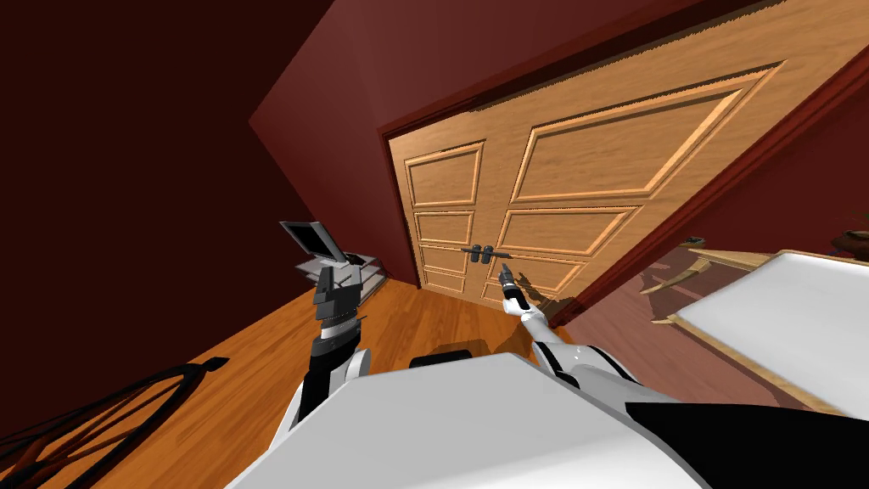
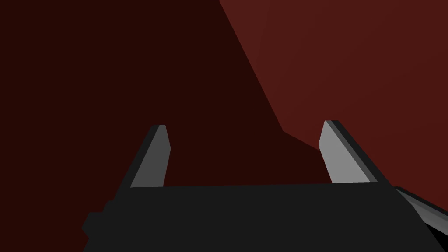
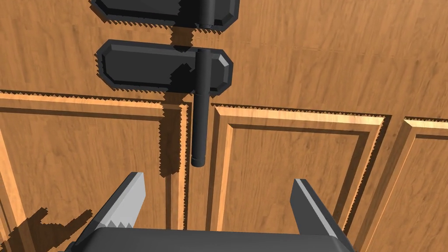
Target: Pull the door open
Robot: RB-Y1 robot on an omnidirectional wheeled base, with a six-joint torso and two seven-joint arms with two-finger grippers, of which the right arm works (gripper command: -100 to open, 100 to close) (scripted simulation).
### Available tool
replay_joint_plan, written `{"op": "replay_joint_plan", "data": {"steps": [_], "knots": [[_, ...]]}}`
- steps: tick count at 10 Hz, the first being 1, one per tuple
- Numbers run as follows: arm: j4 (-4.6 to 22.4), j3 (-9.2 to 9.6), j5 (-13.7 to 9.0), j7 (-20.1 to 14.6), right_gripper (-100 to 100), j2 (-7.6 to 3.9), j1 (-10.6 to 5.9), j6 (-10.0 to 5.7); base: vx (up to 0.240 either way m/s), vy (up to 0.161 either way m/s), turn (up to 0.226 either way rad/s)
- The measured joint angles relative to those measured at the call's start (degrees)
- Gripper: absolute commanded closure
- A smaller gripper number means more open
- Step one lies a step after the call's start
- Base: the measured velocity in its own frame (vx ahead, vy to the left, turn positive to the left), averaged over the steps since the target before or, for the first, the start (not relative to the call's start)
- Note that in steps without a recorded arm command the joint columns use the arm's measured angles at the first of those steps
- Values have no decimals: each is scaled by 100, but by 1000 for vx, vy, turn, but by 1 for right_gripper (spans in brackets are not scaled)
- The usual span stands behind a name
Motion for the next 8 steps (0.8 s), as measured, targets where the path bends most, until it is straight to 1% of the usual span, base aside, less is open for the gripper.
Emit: {"op": "replay_joint_plan", "data": {"steps": [1,2,3,4,5,7,8], "knots": [[118,1,-12,-18,-100,-32,-61,-16,32,-21,52],[312,2,-32,-48,-100,-82,-160,-53,44,-43,75],[452,-14,-61,-59,-100,-107,-224,-71,50,-52,72],[628,-20,-88,-83,-100,-156,-308,-91,71,-58,96],[884,-29,-129,-126,-100,-230,-429,-118,89,-74,106],[1246,-79,-216,-149,-100,-316,-622,-107,83,-72,85],[1256,-117,-263,-146,-100,-344,-625,-43,33,-33,17]]}}
